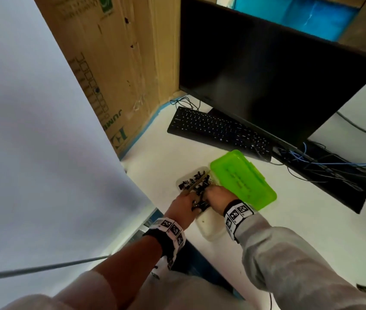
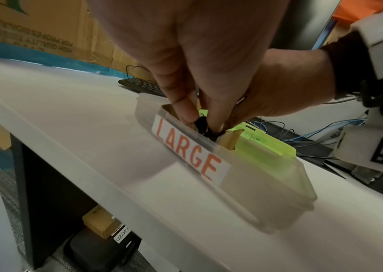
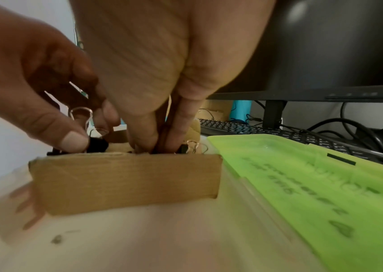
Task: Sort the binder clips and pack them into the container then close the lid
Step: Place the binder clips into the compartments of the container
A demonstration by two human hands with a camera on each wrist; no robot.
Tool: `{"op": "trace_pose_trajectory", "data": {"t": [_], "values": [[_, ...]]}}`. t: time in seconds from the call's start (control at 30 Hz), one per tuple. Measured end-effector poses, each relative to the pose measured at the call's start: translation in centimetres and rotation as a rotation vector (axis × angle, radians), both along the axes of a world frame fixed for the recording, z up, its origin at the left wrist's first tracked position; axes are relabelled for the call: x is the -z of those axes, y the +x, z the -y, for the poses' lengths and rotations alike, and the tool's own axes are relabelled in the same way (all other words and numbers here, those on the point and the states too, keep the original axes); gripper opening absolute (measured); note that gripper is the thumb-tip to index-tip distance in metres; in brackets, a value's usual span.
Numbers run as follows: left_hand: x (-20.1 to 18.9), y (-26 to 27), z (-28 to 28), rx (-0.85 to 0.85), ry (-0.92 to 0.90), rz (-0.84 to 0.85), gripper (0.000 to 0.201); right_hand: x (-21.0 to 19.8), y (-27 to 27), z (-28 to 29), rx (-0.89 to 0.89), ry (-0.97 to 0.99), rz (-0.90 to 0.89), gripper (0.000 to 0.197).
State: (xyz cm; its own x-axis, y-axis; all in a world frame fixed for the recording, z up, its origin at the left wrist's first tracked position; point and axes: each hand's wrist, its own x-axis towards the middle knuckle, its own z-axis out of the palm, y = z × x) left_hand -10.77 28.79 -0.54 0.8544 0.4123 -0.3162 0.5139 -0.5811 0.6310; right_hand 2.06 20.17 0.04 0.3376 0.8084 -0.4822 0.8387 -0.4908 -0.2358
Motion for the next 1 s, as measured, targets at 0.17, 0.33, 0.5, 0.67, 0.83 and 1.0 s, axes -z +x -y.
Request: {"op": "trace_pose_trajectory", "data": {"t": [0.17, 0.33, 0.5, 0.67, 0.83, 1.0], "values": [[0.17, 0.76, -0.14, 0.016, 0.032, -0.009, 0.030, -0.36, -0.34, -0.48, 0.035, -0.025, -0.010, 0.025], [0.17, 0.98, -0.09, 0.058, 0.069, -0.064, 0.010, -0.12, 0.00, -0.30, 0.103, 0.040, -0.044, 0.027], [-0.13, 0.67, 0.12, 0.055, 0.226, -0.057, 0.017, 0.06, -0.55, -0.42, 0.167, 0.051, -0.027, 0.027], [-0.18, 0.36, 0.05, 0.104, 0.266, -0.096, 0.022, 0.38, -0.50, -0.21, 0.198, 0.079, -0.051, 0.026], [-0.50, 0.48, -0.09, 0.082, 0.244, -0.146, 0.019, 0.31, -0.60, -0.13, 0.209, 0.093, -0.087, 0.028], [-0.35, 0.73, 0.01, 0.018, 0.217, -0.131, 0.020, -0.30, -0.65, 0.15, 0.180, 0.091, -0.088, 0.027]]}}
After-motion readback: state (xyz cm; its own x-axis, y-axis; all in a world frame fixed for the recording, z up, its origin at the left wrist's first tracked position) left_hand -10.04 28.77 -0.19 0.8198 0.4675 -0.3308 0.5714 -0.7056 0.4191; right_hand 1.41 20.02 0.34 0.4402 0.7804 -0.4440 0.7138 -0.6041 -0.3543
